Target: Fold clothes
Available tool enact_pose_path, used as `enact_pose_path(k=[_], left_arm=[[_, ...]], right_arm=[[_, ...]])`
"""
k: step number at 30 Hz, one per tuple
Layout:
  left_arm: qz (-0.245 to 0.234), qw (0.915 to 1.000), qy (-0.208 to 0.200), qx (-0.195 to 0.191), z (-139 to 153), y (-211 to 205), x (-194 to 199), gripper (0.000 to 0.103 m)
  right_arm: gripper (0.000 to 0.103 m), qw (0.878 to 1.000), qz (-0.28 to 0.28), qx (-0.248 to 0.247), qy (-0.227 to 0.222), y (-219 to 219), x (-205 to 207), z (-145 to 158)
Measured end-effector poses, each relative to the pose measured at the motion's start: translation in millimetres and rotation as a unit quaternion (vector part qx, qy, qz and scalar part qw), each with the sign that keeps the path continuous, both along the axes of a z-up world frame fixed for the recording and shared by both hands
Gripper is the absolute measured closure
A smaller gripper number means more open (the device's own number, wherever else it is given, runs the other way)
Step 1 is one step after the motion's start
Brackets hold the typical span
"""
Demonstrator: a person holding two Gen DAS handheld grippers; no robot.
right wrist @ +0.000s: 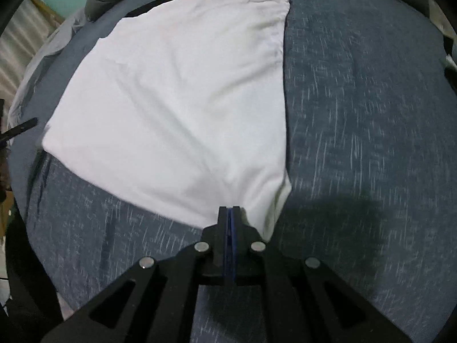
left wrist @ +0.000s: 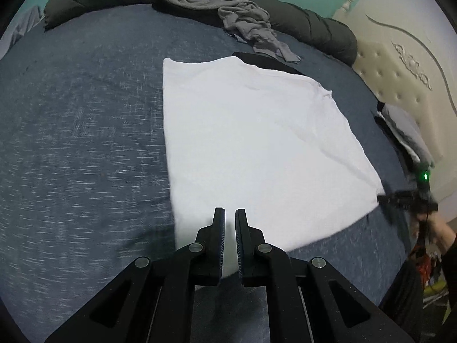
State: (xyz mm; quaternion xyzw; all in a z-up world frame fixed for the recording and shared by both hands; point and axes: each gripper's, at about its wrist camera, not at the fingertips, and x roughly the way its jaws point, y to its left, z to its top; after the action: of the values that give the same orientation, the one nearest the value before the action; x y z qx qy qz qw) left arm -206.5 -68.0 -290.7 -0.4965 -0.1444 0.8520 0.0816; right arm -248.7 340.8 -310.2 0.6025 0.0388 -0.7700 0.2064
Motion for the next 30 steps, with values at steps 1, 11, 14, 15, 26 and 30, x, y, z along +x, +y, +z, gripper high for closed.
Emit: enact_pose_path(k=[1,11,14,15,26,30], left_arm=[[0.005,1.0,0.002,0.001,-2,1,-2,0.095],[0.055,0.9977,0.037,0.011,-13,1,-9,0.095],[0.071,0.9966,0.038,0.018,-18,-2,-4,0.095],[0.077,0.9961,0.038,0.021,-20,-3,-3,0.095],[0.101,0.9935,0.032,0.041,-30,-27,10,0.095],[0.098,0.9939,0.033,0.04,-31,-28,11,0.095]], right_arm=[[0.102,1.0,-0.001,-0.001,0.001,2,1,2],[0.102,0.996,-0.011,-0.073,0.046,-48,-37,48],[0.101,0.996,0.006,-0.085,0.037,-89,-50,35],[0.101,0.996,0.014,-0.084,0.036,-103,-53,32],[0.1,0.996,-0.012,-0.087,0.02,-190,-94,-1],[0.099,0.998,-0.015,-0.061,-0.019,-199,-86,-27]])
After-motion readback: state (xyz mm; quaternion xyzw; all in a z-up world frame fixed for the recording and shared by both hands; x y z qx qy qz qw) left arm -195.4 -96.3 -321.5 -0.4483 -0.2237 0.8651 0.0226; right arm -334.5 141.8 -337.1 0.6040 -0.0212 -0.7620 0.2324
